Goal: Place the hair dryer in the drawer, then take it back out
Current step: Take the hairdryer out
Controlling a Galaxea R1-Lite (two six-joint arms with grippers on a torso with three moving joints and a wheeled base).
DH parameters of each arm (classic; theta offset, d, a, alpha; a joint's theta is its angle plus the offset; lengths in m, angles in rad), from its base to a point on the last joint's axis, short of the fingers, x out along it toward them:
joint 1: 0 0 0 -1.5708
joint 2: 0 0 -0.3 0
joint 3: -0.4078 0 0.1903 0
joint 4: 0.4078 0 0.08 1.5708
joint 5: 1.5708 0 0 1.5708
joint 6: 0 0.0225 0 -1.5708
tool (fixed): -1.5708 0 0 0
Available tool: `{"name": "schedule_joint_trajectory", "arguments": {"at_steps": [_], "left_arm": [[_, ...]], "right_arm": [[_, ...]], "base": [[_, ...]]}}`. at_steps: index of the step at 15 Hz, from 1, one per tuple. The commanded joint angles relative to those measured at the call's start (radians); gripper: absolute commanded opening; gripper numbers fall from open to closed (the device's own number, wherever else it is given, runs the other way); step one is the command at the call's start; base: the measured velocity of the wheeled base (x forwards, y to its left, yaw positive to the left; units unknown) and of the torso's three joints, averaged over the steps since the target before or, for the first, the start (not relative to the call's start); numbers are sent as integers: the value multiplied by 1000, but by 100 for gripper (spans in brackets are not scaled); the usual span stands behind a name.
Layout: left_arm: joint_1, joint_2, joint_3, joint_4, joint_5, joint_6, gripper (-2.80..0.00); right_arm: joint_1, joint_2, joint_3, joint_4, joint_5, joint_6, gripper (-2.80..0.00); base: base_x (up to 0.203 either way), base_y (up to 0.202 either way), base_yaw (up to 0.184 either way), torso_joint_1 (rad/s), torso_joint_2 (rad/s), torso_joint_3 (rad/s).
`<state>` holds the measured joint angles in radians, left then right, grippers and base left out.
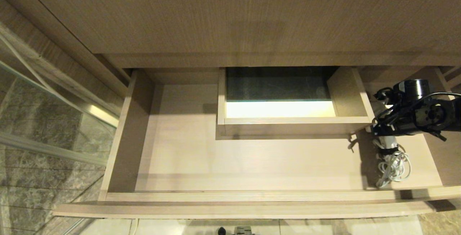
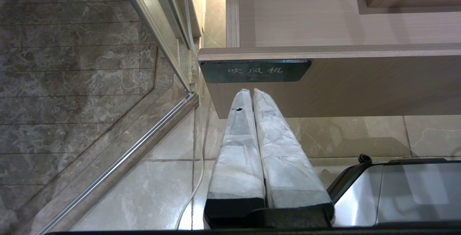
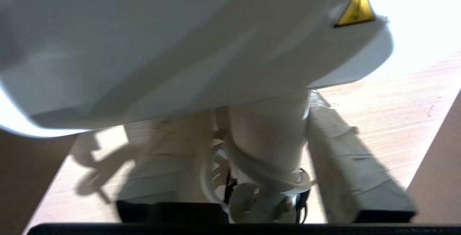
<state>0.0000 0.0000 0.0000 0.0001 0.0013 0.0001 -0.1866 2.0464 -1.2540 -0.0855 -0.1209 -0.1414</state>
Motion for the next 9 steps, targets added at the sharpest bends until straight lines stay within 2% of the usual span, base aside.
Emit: {"name": "schedule_joint_trajectory", "arguments": {"at_steps": [1, 9], "left_arm": [[0, 0, 0, 0, 0, 0, -280], [0, 0, 0, 0, 0, 0, -280]], "right_arm": [[-1, 3, -2, 1, 0, -1, -280], [0, -110, 19, 40, 1, -11, -280]], "base": [[0, 0, 0, 0, 0, 0], [0, 0, 0, 0, 0, 0]]}}
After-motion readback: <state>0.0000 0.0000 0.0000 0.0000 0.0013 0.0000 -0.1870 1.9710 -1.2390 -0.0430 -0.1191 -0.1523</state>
